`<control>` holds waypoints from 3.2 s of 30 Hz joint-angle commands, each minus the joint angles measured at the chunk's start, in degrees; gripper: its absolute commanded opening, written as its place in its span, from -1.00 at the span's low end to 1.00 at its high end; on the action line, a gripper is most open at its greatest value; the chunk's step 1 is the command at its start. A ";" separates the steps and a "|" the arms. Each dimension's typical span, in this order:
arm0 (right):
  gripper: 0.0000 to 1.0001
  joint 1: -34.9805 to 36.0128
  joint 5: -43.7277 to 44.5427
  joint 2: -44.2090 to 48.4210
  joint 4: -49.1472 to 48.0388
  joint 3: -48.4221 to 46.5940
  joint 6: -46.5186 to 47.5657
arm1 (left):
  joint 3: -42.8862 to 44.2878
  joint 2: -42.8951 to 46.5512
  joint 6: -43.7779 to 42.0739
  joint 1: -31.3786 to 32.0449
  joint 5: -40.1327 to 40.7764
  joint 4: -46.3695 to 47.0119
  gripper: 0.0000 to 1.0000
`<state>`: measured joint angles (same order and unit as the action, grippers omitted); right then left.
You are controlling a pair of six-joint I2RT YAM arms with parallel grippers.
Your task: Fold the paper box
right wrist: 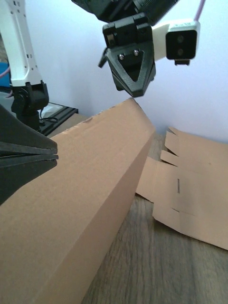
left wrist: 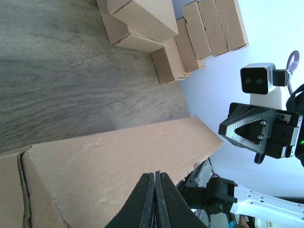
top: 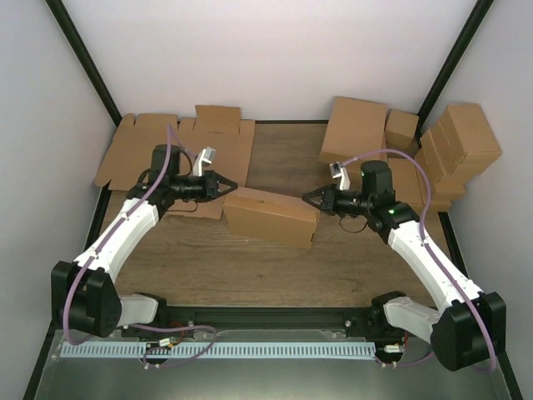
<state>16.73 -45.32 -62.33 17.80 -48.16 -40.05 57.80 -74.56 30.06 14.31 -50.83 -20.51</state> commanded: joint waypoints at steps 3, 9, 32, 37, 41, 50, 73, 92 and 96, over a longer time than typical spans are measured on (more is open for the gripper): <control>-0.99 -0.62 -6.07 0.87 -7.54 5.29 -2.32 | -4.56 -0.68 0.56 -0.33 -4.24 6.02 -0.92; -0.99 -0.68 -4.41 0.77 -12.06 12.68 -2.40 | -9.25 -1.53 0.70 -0.33 -3.63 8.83 -0.93; -0.99 -1.48 -5.15 -2.53 -3.64 0.12 5.33 | 0.91 -2.67 -2.14 -3.66 -1.68 1.16 -0.93; -0.99 -1.59 -5.83 -4.73 -7.53 5.25 5.32 | -5.74 -4.62 -1.59 -3.70 -3.68 5.83 -0.92; -0.99 -2.20 -5.70 -6.39 -9.79 9.32 5.88 | -11.68 -5.40 -1.36 -3.71 -4.06 9.47 -0.92; -0.99 -3.13 -6.46 -5.89 -7.03 6.80 8.03 | -11.24 -6.24 -2.53 -3.76 -4.17 8.47 -0.92; -0.97 -3.11 -2.88 -5.24 -1.21 5.57 13.28 | -8.45 -2.35 -7.84 -3.85 4.54 -1.09 -0.73; 1.00 -3.12 10.88 3.91 7.58 -2.89 15.89 | -16.29 20.64 22.86 -3.59 13.50 3.52 1.00; 1.00 -3.11 6.46 -1.02 3.50 -3.66 17.17 | -17.14 22.17 26.30 -3.59 14.97 3.62 1.00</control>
<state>13.93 -37.04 -59.70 26.44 -50.76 -24.01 41.12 -54.02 47.92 10.66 -38.13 -20.69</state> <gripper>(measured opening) 0.997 0.999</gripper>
